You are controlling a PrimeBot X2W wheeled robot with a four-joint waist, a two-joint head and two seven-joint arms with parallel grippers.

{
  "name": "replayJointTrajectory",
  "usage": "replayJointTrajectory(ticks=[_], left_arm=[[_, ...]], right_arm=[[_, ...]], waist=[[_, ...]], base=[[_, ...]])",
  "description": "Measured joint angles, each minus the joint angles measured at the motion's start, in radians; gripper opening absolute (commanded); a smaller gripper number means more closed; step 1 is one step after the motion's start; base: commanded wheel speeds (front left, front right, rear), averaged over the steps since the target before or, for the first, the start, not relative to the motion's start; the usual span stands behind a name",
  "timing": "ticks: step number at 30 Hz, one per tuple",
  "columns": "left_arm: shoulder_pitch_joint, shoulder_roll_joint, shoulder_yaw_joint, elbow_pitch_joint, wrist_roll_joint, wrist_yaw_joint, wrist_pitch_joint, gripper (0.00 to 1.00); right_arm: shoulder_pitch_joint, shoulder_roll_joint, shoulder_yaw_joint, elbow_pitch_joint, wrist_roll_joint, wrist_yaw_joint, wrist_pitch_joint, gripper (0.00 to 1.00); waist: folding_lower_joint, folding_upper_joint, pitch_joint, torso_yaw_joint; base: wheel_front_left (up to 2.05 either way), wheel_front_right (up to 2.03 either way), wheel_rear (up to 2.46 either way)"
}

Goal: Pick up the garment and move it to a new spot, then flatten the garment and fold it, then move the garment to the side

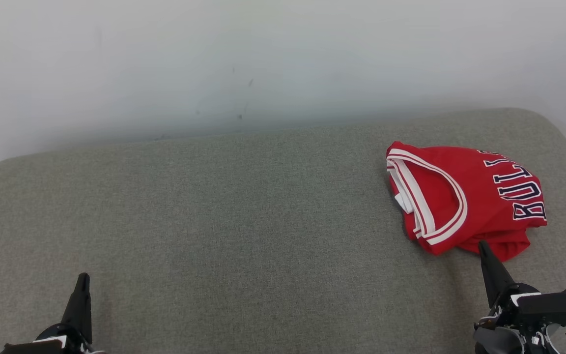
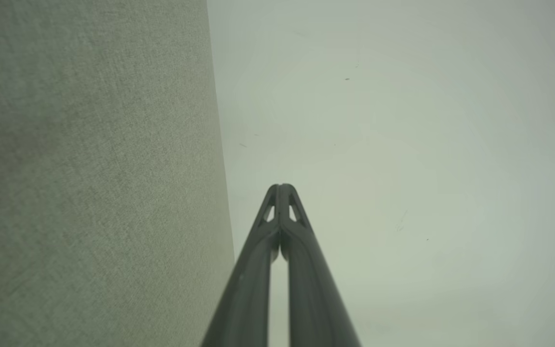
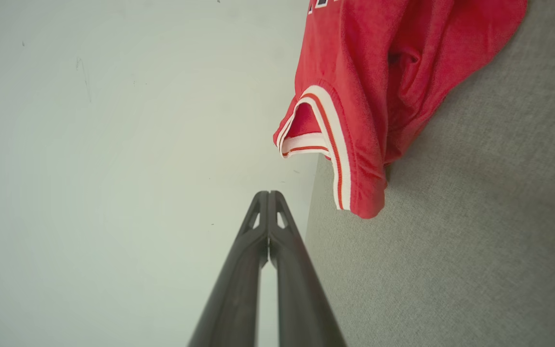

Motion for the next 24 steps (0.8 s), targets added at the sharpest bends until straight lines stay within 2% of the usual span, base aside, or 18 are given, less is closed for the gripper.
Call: replayJointTrajectory(ticks=[24], left_arm=[[0.0, 0.0, 0.0, 0.0, 0.0, 0.0, 0.0, 0.0]], right_arm=[[0.0, 0.0, 0.0, 0.0, 0.001, 0.0, 0.0, 0.0]], waist=[[0.0, 0.0, 0.0, 0.0]], base=[[0.0, 0.0, 0.0]])
